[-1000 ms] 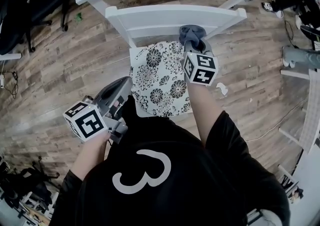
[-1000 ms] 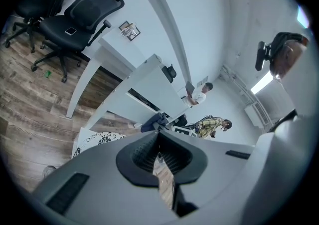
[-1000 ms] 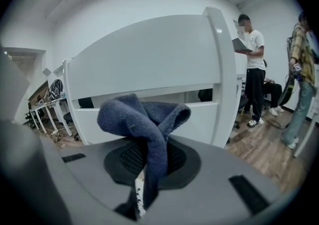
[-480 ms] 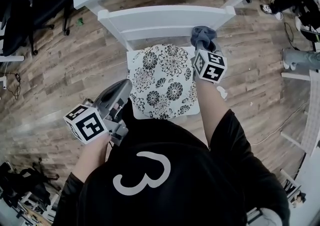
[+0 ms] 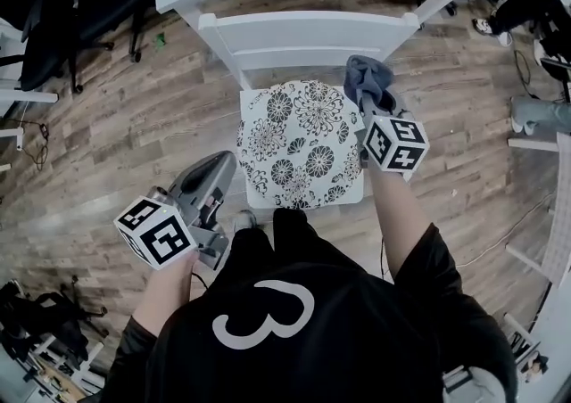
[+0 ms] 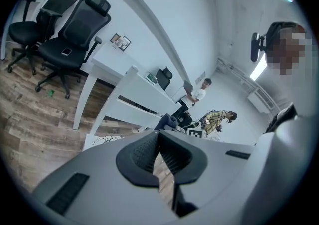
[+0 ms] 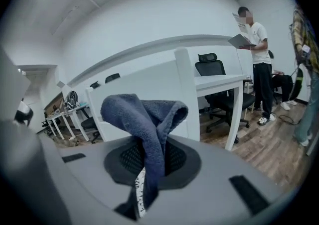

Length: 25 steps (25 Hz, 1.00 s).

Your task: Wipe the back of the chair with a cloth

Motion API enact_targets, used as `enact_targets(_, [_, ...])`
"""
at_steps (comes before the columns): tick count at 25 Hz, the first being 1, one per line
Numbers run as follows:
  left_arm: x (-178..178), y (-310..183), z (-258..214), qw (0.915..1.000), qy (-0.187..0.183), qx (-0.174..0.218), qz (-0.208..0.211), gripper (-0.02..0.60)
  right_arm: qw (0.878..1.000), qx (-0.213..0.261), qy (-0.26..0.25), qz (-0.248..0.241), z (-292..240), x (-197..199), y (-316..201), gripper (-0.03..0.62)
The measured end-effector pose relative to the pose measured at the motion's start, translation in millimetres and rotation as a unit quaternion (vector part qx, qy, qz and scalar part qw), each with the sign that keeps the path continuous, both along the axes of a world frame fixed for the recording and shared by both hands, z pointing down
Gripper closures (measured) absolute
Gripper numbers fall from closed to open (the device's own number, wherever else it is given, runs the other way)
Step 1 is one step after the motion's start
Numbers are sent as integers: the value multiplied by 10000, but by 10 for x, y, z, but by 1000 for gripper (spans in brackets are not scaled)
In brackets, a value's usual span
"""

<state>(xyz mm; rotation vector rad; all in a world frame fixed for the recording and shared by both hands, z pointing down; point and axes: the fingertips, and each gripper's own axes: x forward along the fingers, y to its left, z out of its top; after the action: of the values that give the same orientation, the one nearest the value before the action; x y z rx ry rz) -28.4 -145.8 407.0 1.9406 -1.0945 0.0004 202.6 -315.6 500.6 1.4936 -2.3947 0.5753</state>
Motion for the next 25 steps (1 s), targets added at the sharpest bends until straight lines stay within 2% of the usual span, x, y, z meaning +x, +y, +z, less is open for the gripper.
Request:
enact_targets(7, [275, 388, -421, 9947, -169, 574, 834, 568, 9892, 129, -944, -1118, -960, -407, 1315, 551])
enact_targets(13, [245, 1247, -913, 9818, -321, 1226, 1412, 568, 9719, 228, -1696, -1617, -1717, -791, 2669, 551])
enact_targets(15, [177, 1658, -1056, 9787, -309, 1324, 1537, 568, 9650, 249, -1889, -1803, -1899, -953, 3191, 551])
enact_targets(20, [5, 2510, -1434, 9666, -337, 1758, 1833, 568, 9554, 476, -2066, -2057, -2279, -1264, 4264, 551])
enact_targets(25, [-84, 3172, -1729, 9568, -252, 2034, 2061, 568, 9518, 497, -2135, -2144, -2548, -1462, 4985, 551])
